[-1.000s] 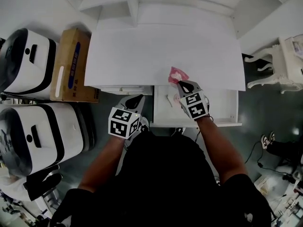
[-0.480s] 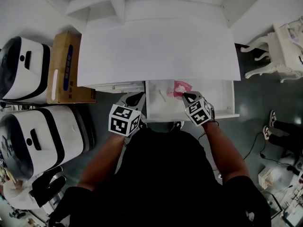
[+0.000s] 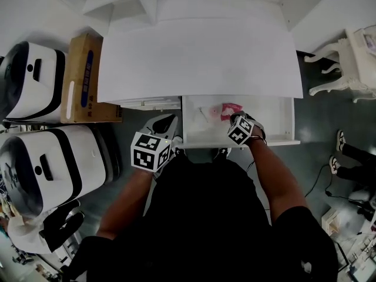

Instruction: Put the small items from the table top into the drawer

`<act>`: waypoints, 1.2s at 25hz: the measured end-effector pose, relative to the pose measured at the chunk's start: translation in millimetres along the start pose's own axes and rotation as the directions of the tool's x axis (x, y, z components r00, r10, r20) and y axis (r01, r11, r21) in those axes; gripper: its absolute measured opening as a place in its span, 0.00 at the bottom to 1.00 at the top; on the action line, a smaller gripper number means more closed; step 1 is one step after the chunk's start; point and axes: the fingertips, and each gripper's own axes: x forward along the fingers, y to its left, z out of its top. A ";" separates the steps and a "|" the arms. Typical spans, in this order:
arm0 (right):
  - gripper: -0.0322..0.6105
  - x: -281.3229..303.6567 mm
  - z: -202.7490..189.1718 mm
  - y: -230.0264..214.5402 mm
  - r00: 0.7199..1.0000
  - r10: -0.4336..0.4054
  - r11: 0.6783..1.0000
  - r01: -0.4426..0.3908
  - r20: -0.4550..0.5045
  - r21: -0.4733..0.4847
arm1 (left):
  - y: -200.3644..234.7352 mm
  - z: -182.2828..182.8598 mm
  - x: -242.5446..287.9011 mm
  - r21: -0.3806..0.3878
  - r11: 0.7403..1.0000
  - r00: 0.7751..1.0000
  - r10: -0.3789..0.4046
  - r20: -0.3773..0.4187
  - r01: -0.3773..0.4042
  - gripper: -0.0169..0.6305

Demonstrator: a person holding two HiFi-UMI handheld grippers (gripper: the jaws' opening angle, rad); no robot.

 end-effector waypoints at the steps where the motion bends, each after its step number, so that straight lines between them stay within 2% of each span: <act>1: 0.10 4.2 -1.9 1.3 1.000 0.007 1.000 -0.007 -0.019 -0.016 | 1.4 -0.3 -1.5 -0.003 1.000 1.000 0.004 0.001 -0.004 0.04; 8: 0.10 19.5 -13.7 9.9 0.993 0.052 0.997 -0.057 -0.102 -0.046 | 10.8 -2.0 -6.9 -0.020 1.000 1.000 0.018 0.004 -0.017 0.04; 12: 0.11 21.4 -15.1 15.6 0.989 0.097 0.995 -0.097 -0.115 -0.002 | 12.3 0.1 -6.3 -0.018 1.000 1.000 0.008 0.008 -0.007 0.04; 14: 0.19 18.9 -13.5 17.4 0.988 0.110 0.994 -0.108 -0.106 0.024 | 13.9 1.2 -5.8 -0.016 1.000 1.000 -0.001 0.010 0.001 0.04; 16: 0.21 14.0 -10.5 17.1 0.989 0.108 0.994 -0.105 -0.099 0.038 | 16.3 2.2 -5.4 -0.013 1.000 1.000 -0.012 0.012 0.013 0.04; 20: 0.21 0.0 -4.2 11.6 0.993 0.075 0.995 -0.069 -0.088 0.069 | 20.7 3.2 -4.6 0.001 0.999 0.999 -0.041 0.015 0.041 0.04; 25: 0.21 -28.9 6.0 2.9 0.999 -0.001 0.987 0.008 -0.045 0.158 | 22.3 5.9 -5.4 0.031 0.996 0.996 -0.086 0.022 0.086 0.04; 28: 0.21 -55.4 26.9 4.9 0.998 -0.057 0.967 0.046 0.034 0.251 | 26.4 5.8 -8.7 0.050 0.993 0.993 -0.111 0.027 0.109 0.04; 30: 0.21 -75.1 44.1 11.5 0.991 -0.084 0.939 0.043 0.107 0.341 | 29.6 6.3 -12.3 0.061 0.990 0.991 -0.128 0.031 0.126 0.04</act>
